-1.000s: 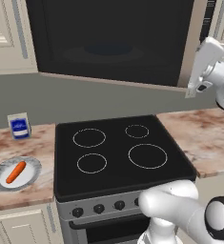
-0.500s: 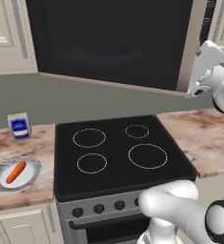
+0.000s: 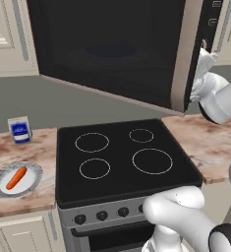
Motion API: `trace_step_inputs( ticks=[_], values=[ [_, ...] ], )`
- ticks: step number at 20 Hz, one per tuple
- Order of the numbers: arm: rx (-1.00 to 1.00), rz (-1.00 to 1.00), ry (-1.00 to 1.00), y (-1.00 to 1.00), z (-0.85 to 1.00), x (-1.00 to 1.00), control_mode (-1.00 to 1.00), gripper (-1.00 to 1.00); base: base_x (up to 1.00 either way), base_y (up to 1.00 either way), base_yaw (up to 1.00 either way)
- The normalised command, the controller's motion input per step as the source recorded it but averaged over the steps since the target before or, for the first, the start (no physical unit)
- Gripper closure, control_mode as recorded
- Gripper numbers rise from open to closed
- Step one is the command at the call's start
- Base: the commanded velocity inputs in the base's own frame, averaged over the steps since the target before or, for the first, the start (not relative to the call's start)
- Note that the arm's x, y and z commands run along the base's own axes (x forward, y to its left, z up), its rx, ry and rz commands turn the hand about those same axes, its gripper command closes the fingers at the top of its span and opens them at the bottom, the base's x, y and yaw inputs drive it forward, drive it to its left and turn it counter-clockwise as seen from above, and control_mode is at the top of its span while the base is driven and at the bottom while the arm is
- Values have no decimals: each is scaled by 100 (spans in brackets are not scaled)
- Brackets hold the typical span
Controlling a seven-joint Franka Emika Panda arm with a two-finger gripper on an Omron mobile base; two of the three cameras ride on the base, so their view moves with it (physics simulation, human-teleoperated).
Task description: Pick the carrot from the counter and place it in the microwave. Then turn on the microwave.
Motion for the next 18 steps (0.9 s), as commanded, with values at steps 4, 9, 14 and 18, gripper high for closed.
trace_step_inputs(
  ticks=[4,9,14,18],
  values=[
    [-7,18,-12,100,0,-16,-100,-100,0,0,0],
    [-7,16,-14,97,0,-30,-100,-100,0,0,0],
    [-10,14,-17,93,0,-31,-100,-100,0,0,0],
    [-10,11,-18,79,0,-23,-100,-100,0,0,0]
  ],
)
